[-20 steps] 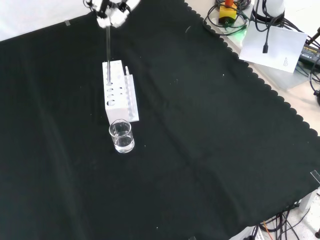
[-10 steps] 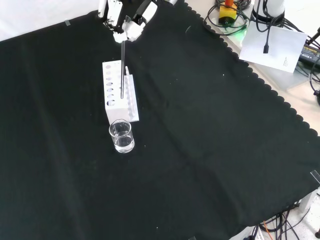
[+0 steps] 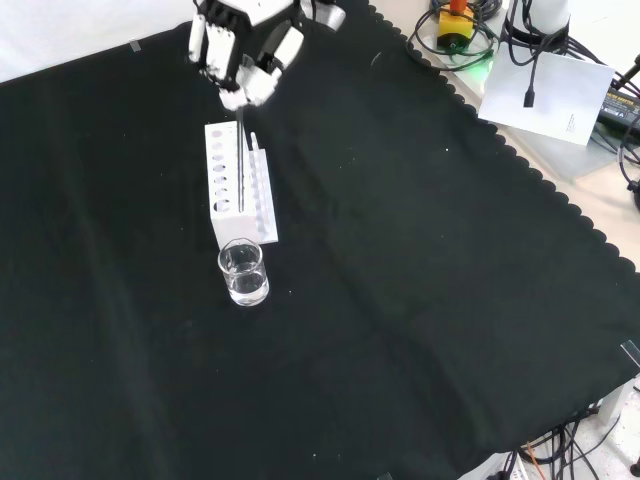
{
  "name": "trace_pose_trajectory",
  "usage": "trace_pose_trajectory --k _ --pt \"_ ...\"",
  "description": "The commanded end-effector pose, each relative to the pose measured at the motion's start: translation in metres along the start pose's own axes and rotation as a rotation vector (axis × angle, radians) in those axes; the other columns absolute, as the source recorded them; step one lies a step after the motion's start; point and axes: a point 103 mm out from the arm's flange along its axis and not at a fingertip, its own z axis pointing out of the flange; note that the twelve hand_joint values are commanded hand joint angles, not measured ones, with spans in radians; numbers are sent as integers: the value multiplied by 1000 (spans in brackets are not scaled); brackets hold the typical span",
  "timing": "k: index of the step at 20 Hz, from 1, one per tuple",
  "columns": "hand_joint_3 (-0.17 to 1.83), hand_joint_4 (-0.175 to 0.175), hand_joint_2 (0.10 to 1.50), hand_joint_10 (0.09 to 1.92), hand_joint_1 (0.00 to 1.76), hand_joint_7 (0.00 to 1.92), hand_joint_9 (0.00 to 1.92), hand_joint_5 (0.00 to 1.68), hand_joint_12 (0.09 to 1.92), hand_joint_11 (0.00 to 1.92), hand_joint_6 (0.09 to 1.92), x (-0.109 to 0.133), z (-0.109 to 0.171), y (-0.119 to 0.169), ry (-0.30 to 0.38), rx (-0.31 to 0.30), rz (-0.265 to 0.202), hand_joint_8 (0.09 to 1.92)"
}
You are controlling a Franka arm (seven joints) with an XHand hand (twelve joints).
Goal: Stir in the beaker to the left of the white test tube rack with the glass rod.
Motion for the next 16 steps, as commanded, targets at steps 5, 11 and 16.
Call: trace_pose_trajectory --k 5,11,16 --pt "-5 -175 1075 1073 1470 978 1495 1053 1049 981 581 -3 17 14 15 5 -32 1339" --pt "-4 -175 1074 1074 1470 978 1496 1052 1049 981 583 -10 34 25 28 27 -35 1339" --pt "-4 -175 1074 1075 1470 978 1496 1051 1047 982 586 -13 45 34 38 26 -41 1339"
